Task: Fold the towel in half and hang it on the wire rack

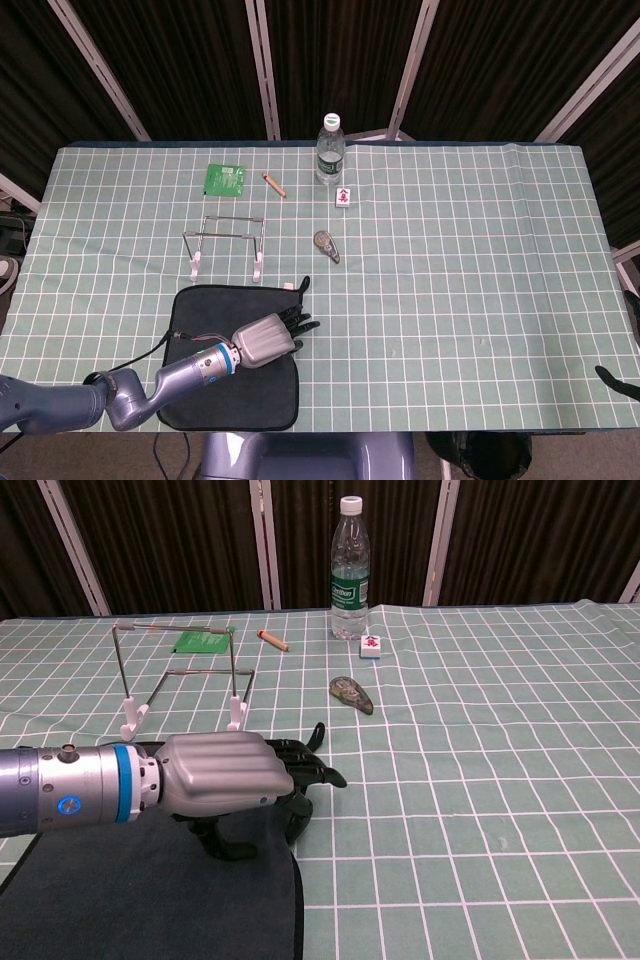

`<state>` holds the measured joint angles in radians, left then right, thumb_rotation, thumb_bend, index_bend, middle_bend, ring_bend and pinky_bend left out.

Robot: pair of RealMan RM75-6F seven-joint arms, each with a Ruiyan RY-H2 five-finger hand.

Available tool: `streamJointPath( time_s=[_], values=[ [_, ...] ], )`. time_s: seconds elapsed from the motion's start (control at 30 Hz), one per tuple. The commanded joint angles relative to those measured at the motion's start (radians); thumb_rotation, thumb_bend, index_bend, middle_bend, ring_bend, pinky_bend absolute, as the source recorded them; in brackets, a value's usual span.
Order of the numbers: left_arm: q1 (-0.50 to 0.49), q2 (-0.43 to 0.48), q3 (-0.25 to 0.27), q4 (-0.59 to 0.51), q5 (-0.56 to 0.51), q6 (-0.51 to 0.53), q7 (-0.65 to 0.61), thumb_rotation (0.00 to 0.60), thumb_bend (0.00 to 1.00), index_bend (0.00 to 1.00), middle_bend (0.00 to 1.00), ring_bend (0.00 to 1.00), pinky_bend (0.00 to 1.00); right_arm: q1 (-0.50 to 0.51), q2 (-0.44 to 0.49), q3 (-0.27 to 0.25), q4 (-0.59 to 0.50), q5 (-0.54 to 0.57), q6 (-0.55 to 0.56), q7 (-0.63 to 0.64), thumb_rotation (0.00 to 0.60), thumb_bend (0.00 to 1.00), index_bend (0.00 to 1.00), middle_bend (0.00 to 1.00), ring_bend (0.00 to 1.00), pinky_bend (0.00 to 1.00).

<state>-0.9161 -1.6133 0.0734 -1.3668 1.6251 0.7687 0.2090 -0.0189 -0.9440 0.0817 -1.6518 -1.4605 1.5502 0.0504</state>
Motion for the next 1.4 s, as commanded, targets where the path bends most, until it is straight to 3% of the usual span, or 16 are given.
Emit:
streamJointPath(
  time_s=[0.03, 0.27, 0.8, 1.17, 1.4],
  values=[
    [0.001, 0.0, 0.001, 0.001, 0.0, 0.002, -0.001, 0.6, 0.41, 0.43, 0.0, 0.0, 0.0, 0.0, 0.0, 0.0, -0.001, -0.001, 0.0, 0.0, 0.6, 0.0, 0.03, 0.0, 0.0, 0.0],
    [0.004, 0.0, 0.003, 0.004, 0.002, 0.011, -0.012, 0.6, 0.49, 0.49, 0.0, 0.0, 0.0, 0.0, 0.0, -0.001, -0.001, -0.003, 0.001, 0.001, 0.6, 0.0, 0.03, 0.0, 0.0, 0.0],
    [0.02, 0.008, 0.012, 0.006, 0.006, 0.037, -0.013, 0.6, 0.52, 0.67, 0.0, 0.0, 0.0, 0.0, 0.001, -0.004, -0.003, -0.009, -0.001, 0.003, 0.6, 0.0, 0.03, 0.0, 0.0, 0.0],
    [0.156, 0.069, 0.049, -0.053, -0.023, 0.191, 0.093, 0.6, 0.52, 0.71, 0.0, 0.0, 0.0, -0.004, 0.005, -0.011, -0.01, -0.028, 0.008, 0.007, 0.6, 0.0, 0.03, 0.0, 0.0, 0.0],
    [0.227, 0.118, 0.078, -0.078, -0.019, 0.267, 0.076, 0.6, 0.53, 0.72, 0.0, 0.0, 0.0, -0.005, 0.007, -0.018, -0.016, -0.043, 0.012, 0.006, 0.6, 0.0, 0.04, 0.0, 0.0, 0.0]
  ],
)
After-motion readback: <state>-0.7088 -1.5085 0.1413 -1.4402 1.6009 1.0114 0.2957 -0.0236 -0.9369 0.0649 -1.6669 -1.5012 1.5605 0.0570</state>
